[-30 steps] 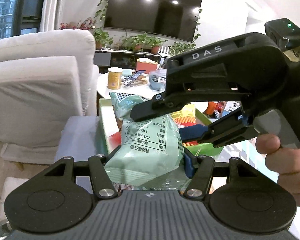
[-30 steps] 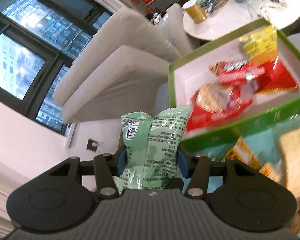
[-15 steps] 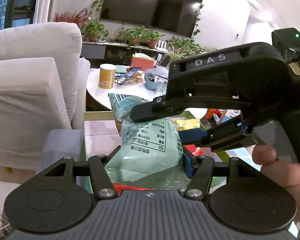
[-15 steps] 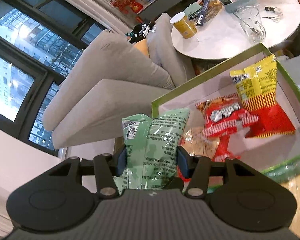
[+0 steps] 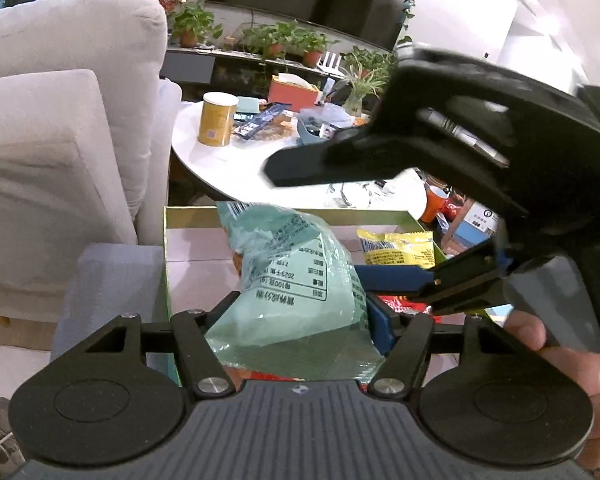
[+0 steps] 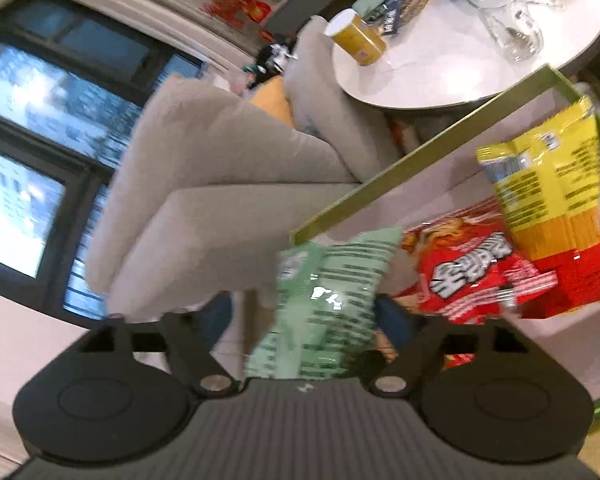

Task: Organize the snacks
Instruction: 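Open both grippers to drop the green bag into the green box, then move both tools down onto the bagged sliced bread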

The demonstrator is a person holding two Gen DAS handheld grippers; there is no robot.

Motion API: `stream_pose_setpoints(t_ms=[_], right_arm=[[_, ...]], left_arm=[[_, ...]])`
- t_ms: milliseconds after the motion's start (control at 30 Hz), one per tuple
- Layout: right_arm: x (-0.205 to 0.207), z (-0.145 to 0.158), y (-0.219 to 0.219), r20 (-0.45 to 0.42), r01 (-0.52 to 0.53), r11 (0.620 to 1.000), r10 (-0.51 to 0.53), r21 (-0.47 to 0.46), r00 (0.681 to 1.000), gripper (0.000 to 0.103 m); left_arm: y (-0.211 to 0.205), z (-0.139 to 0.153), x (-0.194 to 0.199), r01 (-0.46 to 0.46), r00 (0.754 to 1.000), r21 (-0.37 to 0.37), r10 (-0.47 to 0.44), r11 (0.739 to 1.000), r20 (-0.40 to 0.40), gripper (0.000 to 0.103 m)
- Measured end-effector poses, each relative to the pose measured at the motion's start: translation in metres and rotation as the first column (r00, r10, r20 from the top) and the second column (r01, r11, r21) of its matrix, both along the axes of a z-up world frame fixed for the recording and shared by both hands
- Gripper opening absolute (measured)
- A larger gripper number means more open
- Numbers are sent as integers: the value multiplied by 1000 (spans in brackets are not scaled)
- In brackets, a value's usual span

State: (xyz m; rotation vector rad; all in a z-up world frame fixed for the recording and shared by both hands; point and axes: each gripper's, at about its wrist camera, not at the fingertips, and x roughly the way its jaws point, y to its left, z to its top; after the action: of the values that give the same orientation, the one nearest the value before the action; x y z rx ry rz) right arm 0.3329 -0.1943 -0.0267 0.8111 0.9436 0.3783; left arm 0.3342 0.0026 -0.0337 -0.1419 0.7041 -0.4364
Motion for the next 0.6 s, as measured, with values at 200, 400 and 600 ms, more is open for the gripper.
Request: stream_pose_setpoints(t_ms=[200,400,600], right_arm=[[-23,21,-9,136,55,996,-45,-68,990,97],[-36,33,-24,148,64,997,-59,-31,987,97],[-55,39,-42,198,85,994,-69,-74,978,97]], left_arm=[[5,11,7,-35,999,-20,36,999,13,67],[12,35,-3,-51,995,-40,54,998,86,67],[16,54,-28,-26,992,-77,35,997,122,69]])
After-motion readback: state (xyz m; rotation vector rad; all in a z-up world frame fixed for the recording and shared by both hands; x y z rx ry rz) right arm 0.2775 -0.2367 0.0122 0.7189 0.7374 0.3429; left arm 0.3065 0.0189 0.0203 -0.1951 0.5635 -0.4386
